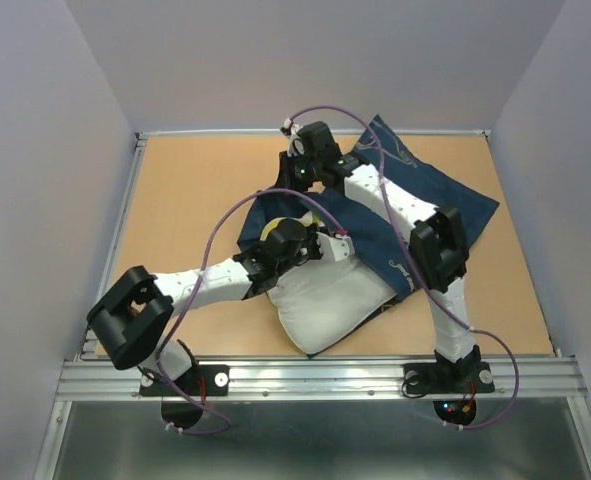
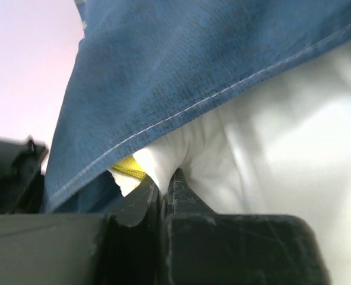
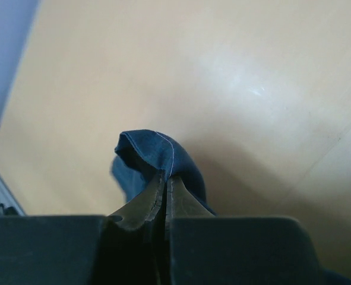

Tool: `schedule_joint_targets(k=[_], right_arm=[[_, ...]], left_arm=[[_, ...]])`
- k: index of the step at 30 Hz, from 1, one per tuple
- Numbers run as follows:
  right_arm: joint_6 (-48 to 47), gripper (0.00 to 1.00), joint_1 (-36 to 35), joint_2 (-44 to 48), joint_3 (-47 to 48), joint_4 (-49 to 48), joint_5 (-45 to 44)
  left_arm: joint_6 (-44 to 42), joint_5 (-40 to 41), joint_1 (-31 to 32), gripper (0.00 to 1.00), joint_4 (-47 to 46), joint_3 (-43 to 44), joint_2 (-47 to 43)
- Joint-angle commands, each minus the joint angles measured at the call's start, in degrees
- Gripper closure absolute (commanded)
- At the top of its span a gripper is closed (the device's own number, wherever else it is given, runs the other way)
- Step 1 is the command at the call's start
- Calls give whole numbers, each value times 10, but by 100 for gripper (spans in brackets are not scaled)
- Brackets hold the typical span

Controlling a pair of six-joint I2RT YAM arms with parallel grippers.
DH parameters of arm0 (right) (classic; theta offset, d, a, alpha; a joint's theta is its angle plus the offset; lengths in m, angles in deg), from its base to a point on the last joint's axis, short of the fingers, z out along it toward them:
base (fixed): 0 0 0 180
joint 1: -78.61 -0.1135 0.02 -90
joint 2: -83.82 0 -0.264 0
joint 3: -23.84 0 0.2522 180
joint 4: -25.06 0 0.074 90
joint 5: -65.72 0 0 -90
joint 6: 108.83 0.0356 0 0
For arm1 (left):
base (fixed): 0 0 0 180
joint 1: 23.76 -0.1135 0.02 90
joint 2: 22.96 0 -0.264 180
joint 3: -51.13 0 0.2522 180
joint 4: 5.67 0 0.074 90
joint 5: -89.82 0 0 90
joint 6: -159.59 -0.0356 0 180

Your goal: Put the pillow into the pillowcase

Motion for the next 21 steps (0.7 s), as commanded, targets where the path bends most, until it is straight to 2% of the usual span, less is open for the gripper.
schedule_joint_targets(k=[1,3,4,5,6,7,8,10,11,12,13,15,17,20,21], right_arm=[[-25,99,10,-38,54,-86,46],[-28,97,11,-43,43,-86,71],[-32,90,11,-43,37,-84,84],[-36,68,15,-30,22,-82,80],[-45,52,18,-21,15,-79,75],[-49,37,24,-9,10,-76,71],[-52,22,42,16,3,-72,70],[-58,16,66,48,-5,-51,60],[-67,16,81,63,-9,-43,63],[-75,16,110,100,-14,-30,65],[-99,16,125,121,-37,-8,63],[-129,16,154,170,-81,12,51],[-184,17,164,245,-174,41,21],[-246,20,167,329,-305,73,-36],[-255,25,170,344,-329,94,-48]], left_arm=[[106,17,-1,100,67,4,67],[138,28,-12,98,101,25,86],[147,24,-26,91,114,44,92],[154,8,-32,84,136,59,90],[155,-4,-38,77,145,62,83],[154,-18,-42,63,154,61,53],[143,-26,-45,57,172,59,33],[137,-96,-45,47,195,49,-16],[136,-117,-45,31,226,49,-65],[136,-136,-41,22,246,50,-88],[135,-155,-36,8,256,57,-120],[138,-144,1,6,325,68,-134],[156,-110,34,1,366,83,-133],[203,-51,93,1,380,92,-111],[246,-42,108,1,386,105,-100]])
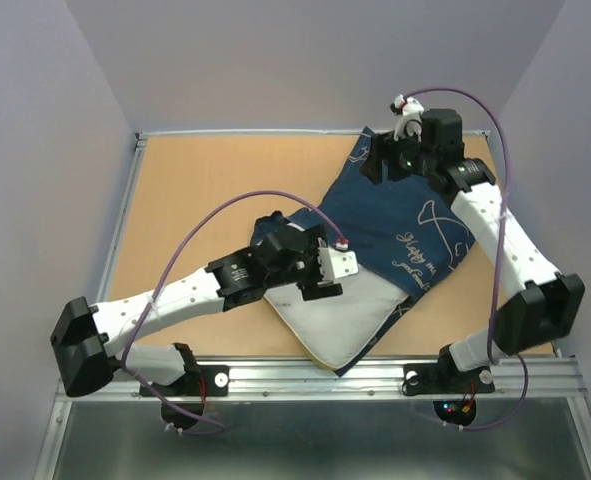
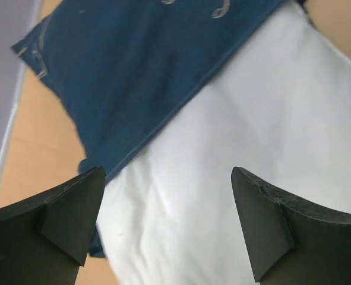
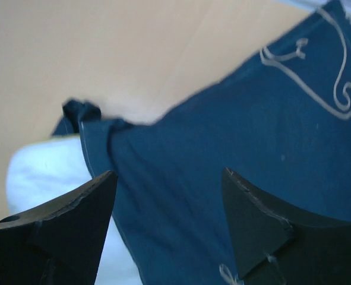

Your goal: Put the pillow into the pillowcase

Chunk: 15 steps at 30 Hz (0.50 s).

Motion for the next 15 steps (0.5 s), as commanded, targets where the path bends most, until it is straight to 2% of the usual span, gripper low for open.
schedule_joint_targets(k=[1,4,8,11,12,15], right_arm=[[-115,27,-26,49,-132,93,-76],[-135,34,-23,71,-213,114,-121],[-125,39,-20,-13,-241,118,-127],[-102,39,-21,-75,-219,69,-85],[-94,39,-20,-129,-177,51,-76],[-60,41,-21,-212,-79,50,-45]], left_arm=[[104,25,43,1,81,22,45],[160,-14,62,1,66,26,52],[220,77,109,1,32,33,99],[260,110,113,1,25,55,152],[279,119,113,1,20,64,161],[287,115,113,1,0,71,175]])
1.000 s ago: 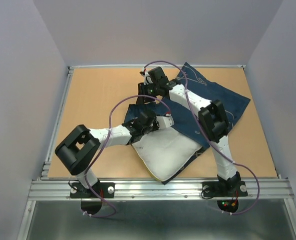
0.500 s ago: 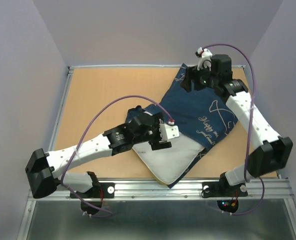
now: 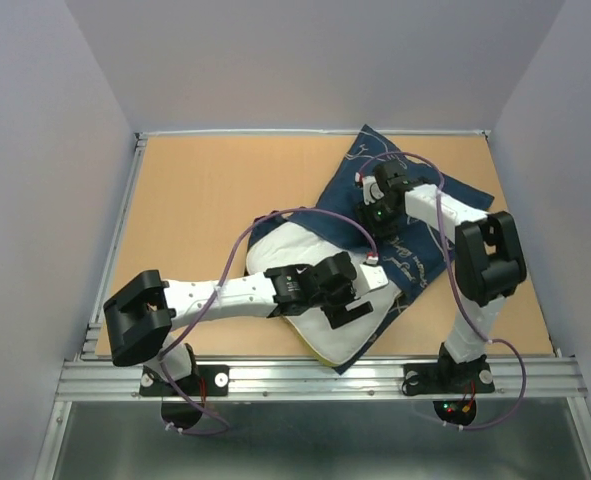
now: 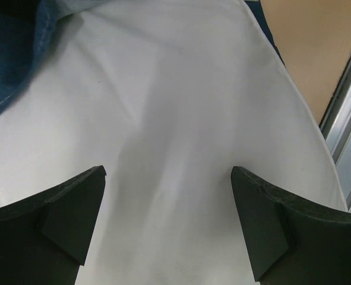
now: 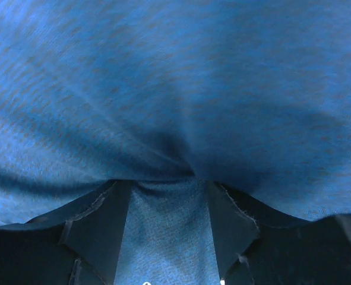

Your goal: Put the pillow into the pillowcase

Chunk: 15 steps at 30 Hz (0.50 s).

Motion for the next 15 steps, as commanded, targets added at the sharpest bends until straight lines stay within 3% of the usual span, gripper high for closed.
schedule_joint_targets(k=[1,4,8,11,15], right_arm=[[37,42,0,-116,153,-51,40],[58,41,1,-175,259,-50,67],[92,38,0,-189,317,-50,74],[104,33,0,-162,314,-49,77],[131,19,24,-44,243,-44,84]], left_arm=[[57,35,-1,1,-45,27,2],[59,36,2,1,-65,47,12],[74,57,4,1,-53,86,77],[87,98,-6,1,-48,113,136],[125,101,-55,1,-29,147,200]])
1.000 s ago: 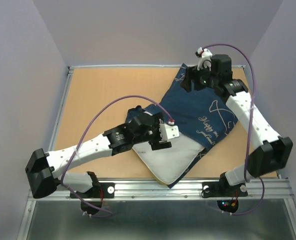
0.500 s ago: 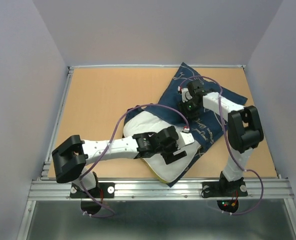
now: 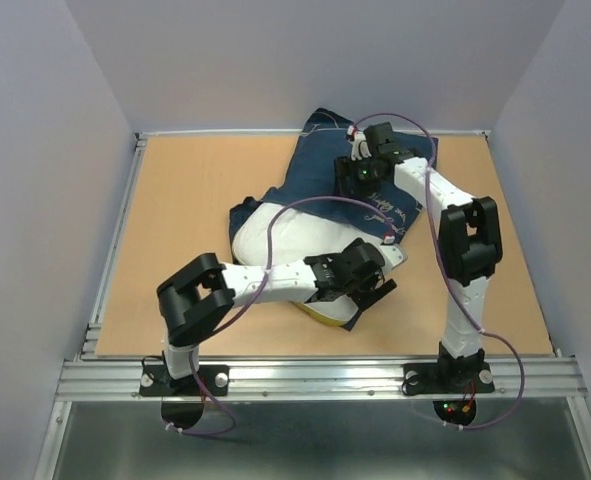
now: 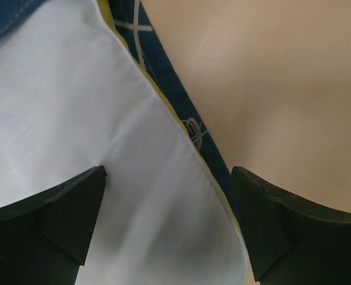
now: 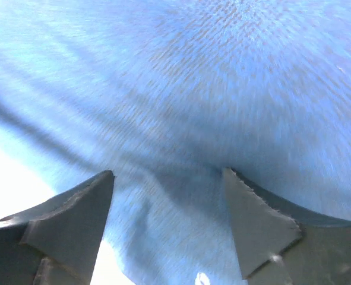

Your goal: Put the pillow into the pillowcase

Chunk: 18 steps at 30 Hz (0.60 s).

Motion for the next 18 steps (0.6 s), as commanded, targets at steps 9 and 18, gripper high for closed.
schedule_joint_targets(k=[9,18], right_arm=[[89,20,190,306,-222,-12,16],[106,23,206,298,-436,-54,126]], left_arm=[[59,-69,-128,82,30,62,93],[51,-301,-175,100,2,109,23]])
